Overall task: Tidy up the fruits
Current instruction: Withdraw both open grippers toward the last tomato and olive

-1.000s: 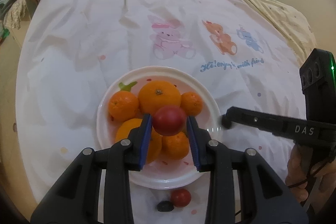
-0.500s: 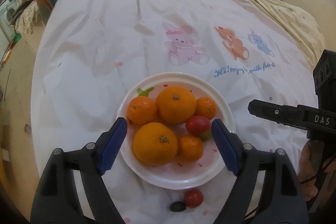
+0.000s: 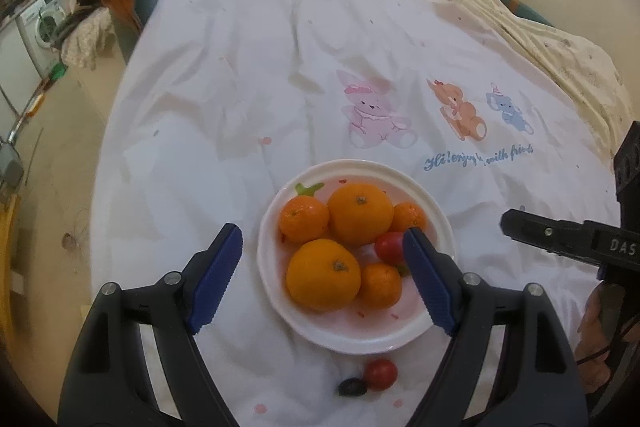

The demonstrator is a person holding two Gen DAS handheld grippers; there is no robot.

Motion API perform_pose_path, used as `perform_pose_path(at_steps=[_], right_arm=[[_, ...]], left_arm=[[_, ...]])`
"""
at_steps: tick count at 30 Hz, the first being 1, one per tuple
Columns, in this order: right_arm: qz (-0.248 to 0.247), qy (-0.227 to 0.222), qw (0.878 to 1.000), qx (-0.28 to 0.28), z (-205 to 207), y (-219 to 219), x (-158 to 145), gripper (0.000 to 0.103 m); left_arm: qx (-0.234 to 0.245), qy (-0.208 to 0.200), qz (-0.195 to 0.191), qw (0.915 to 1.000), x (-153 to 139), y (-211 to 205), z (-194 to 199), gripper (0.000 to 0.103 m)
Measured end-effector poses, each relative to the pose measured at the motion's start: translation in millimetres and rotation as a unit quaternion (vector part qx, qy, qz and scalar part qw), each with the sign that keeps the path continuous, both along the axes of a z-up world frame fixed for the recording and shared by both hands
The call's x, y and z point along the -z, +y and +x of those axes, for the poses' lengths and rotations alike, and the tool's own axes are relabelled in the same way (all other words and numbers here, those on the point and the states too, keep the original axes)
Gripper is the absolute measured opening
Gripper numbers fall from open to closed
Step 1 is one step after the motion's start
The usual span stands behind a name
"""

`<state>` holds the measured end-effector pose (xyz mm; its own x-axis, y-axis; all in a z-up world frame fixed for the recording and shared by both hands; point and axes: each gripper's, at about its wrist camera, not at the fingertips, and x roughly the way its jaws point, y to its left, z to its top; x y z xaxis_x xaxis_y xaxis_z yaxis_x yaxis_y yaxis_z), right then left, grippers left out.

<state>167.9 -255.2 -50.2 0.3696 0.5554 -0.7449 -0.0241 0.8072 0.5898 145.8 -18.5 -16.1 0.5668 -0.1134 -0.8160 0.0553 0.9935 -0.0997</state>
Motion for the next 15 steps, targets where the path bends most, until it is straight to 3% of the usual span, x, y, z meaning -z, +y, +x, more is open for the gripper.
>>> perform_pose_path(at_steps=[3,9,15], right_arm=[[-0.003,-0.009,1.000,-0.001,-13,-1,-10,0.061],[-0.054,-0.066,0.996,-0.015,-46,2,-42,0.061],[-0.056,-0.071,0.996,-0.009,-75,-4,-48,0.062]], left_arm=[[-0.001,-0.015,0.028,0.9995,-8,3,-9,0.080],[-0.007,-0.043,0.030,0.9986,-26,14,-31,0.080],[-0.010,-0.042,0.023,0.9988,-31,19,-53,0.080]])
